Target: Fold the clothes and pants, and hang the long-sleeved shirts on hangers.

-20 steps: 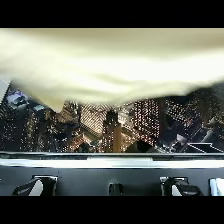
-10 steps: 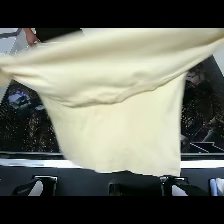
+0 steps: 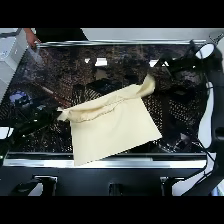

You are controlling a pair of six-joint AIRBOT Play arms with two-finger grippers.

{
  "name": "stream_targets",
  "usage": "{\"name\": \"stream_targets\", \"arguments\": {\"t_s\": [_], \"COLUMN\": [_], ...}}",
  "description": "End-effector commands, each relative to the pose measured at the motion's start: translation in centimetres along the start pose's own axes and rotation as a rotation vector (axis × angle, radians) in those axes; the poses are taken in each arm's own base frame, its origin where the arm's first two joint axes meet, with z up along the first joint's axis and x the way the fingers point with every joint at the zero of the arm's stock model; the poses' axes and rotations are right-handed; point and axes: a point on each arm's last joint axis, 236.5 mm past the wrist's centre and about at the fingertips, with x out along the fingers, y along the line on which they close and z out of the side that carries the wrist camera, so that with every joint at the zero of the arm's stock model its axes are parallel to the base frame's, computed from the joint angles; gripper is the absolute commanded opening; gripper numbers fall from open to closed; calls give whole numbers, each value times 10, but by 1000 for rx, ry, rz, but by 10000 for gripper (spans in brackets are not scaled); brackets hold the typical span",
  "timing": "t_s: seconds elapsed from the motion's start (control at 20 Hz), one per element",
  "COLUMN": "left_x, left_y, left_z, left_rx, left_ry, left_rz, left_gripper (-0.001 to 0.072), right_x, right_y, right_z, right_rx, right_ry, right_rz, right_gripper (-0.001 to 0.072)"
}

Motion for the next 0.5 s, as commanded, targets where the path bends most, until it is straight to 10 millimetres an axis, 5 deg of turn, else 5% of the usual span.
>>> {"name": "stream_targets", "arguments": {"t_s": [0.0,0.15,0.3,0.45], "left_x": [7,5,5,5], "left_y": [18,21,21,21], "left_z": [12,28,30,29], "left_rx": [-57,-51,-33,-33], "left_ry": [-82,-151,-155,-152], "left_rz": [25,38,40,39], "left_gripper": [33,33,33,33], "right_x": [6,-33,-20,-3], "right_y": [-27,-101,-102,-134], "right_z": [-45,-117,-188,-288], "right_rx": [-111,-233,-242,-224], "right_ry": [230,584,609,708], "right_rz": [-52,-336,-319,-323], "right_gripper": [713,674,697,701]}}
